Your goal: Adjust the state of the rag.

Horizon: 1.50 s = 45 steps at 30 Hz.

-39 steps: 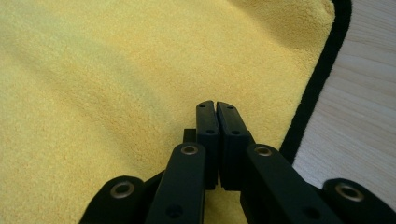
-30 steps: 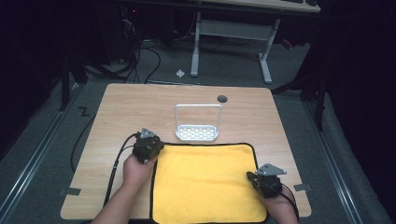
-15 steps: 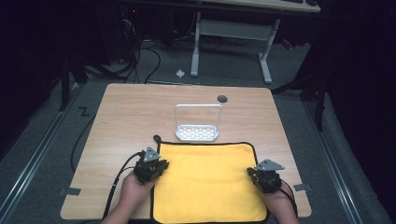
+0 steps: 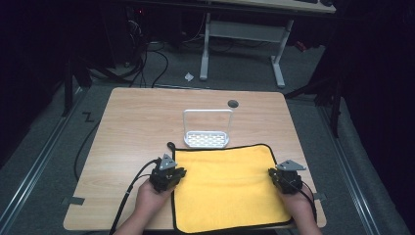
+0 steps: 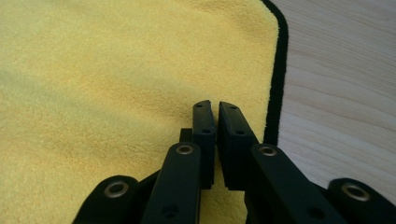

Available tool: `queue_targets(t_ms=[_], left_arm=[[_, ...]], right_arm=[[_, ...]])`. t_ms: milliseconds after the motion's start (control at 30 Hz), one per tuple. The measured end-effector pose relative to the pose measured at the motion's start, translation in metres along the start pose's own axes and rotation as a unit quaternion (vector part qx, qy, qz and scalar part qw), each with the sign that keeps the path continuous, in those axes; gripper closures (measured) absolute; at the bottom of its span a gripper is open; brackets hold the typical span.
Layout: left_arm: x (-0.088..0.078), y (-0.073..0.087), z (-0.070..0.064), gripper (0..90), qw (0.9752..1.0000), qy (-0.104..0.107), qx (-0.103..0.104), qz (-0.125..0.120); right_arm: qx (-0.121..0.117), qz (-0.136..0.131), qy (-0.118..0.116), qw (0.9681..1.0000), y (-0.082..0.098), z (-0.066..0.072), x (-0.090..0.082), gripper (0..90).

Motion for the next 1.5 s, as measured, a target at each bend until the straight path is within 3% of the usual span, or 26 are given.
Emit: queue_targets(t_ms=[333, 433, 567, 700, 867, 967, 1133, 1233, 1300, 1367, 1500], left_arm=[[0.0, 0.0, -0.001, 81.0, 1.0, 0.004, -0.002, -0.003], [-0.002, 0.0, -0.001, 79.3, 0.9999, 0.006, -0.006, -0.013], [-0.006, -0.006, 0.006, 71.3, 0.999, -0.008, -0.018, -0.039], [-0.013, -0.013, 0.026, 62.7, 0.997, -0.034, -0.034, -0.06], [-0.009, -0.018, 0.047, 53.2, 0.9965, -0.059, -0.042, -0.041], [-0.004, -0.021, 0.057, 50.4, 0.9958, -0.058, -0.06, -0.039], [0.007, -0.027, 0.065, 47.6, 0.9948, -0.067, -0.069, -0.034], [0.012, -0.03, 0.064, 46.0, 0.9949, -0.076, -0.061, -0.026], [0.014, -0.03, 0.061, 47.0, 0.9948, -0.091, -0.042, -0.015], [0.016, -0.029, 0.056, 53.8, 0.9951, -0.097, -0.021, -0.006], [0.018, -0.029, 0.051, 68.8, 0.9965, -0.083, -0.008, -0.005]], right_arm=[[0.01, -0.005, 0.005, 0.9999, 0.0, -0.001, 0.0, 83.3], [0.029, -0.031, -0.001, 0.9991, -0.003, -0.003, -0.01, 78.1], [0.042, -0.058, -0.01, 0.9973, -0.006, 0.0, -0.022, 71.4], [0.03, -0.069, -0.021, 0.9969, -0.007, 0.01, -0.028, 66.4], [0.016, -0.068, -0.038, 0.9968, -0.011, 0.029, -0.035, 64.8], [0.006, -0.077, -0.046, 0.9959, -0.015, 0.04, -0.042, 64.8], [-0.013, -0.093, -0.065, 0.9934, -0.02, 0.059, -0.052, 61.6], [-0.026, -0.096, -0.076, 0.9922, -0.022, 0.07, -0.056, 59.6], [-0.034, -0.098, -0.082, 0.9912, -0.024, 0.078, -0.057, 58.1], [-0.04, -0.101, -0.09, 0.99, -0.026, 0.086, -0.058, 56.3], [-0.055, -0.106, -0.103, 0.9875, -0.03, 0.102, -0.06, 54.6]])
Point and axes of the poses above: each handheld gripper's, and its own axes: x roughly forward along the jaws, y roughly out of its underside, z roughly to its left, the point moved 4 cm from there along x, roughly forward along the jaws, and after that the axes turned 12 degrees about y, right-handed, at the moved point
